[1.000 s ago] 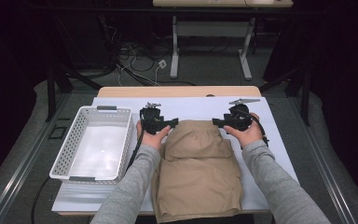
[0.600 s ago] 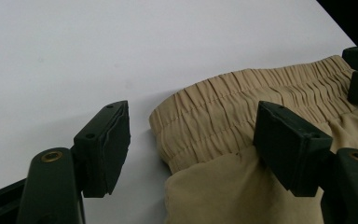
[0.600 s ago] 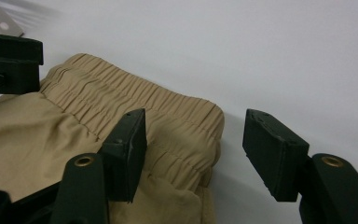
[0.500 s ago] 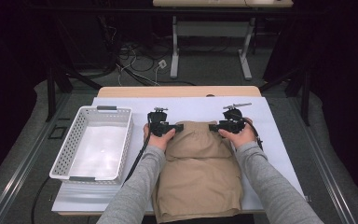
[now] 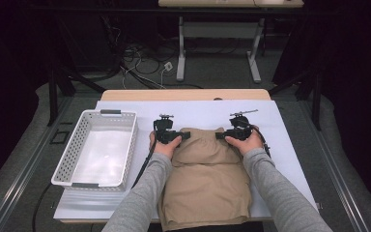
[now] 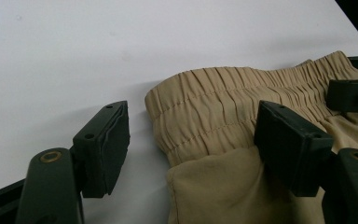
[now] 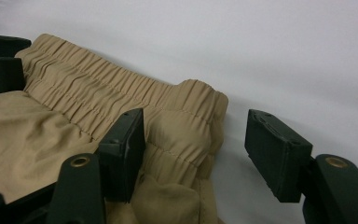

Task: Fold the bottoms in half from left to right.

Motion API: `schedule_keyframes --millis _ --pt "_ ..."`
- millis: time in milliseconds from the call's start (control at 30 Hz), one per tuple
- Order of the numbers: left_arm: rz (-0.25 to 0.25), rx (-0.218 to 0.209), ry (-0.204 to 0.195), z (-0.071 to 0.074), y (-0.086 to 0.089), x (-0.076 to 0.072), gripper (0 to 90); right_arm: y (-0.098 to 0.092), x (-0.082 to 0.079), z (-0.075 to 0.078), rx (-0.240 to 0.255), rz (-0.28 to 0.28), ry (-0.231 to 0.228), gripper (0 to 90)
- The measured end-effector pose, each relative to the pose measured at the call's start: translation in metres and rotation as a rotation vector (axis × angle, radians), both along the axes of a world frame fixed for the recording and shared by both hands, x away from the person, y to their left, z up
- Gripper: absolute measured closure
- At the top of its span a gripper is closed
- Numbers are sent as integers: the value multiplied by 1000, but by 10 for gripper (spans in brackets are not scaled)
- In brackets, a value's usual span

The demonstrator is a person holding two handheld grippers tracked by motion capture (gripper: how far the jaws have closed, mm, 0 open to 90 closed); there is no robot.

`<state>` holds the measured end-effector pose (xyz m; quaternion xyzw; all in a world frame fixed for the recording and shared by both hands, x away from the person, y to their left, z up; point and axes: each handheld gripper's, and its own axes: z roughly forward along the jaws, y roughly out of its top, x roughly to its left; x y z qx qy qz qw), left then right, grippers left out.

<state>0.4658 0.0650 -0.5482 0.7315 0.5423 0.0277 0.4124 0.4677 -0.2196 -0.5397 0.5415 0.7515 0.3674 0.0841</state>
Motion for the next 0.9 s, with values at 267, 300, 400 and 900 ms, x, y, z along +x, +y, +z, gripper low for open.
schedule_keyframes --millis 267,300,400,900 --pt "-13 2 13 -2 0 0 288 -1 1 -4 34 -3 35 398" --pt "-11 -1 16 -2 -1 0 292 -1 0 -5 41 -2 39 412" --pt "-19 -14 23 -1 -1 0 326 0 0 -7 71 15 69 437" --pt "-26 -49 66 -2 -1 1 394 0 -1 -6 105 13 72 571"
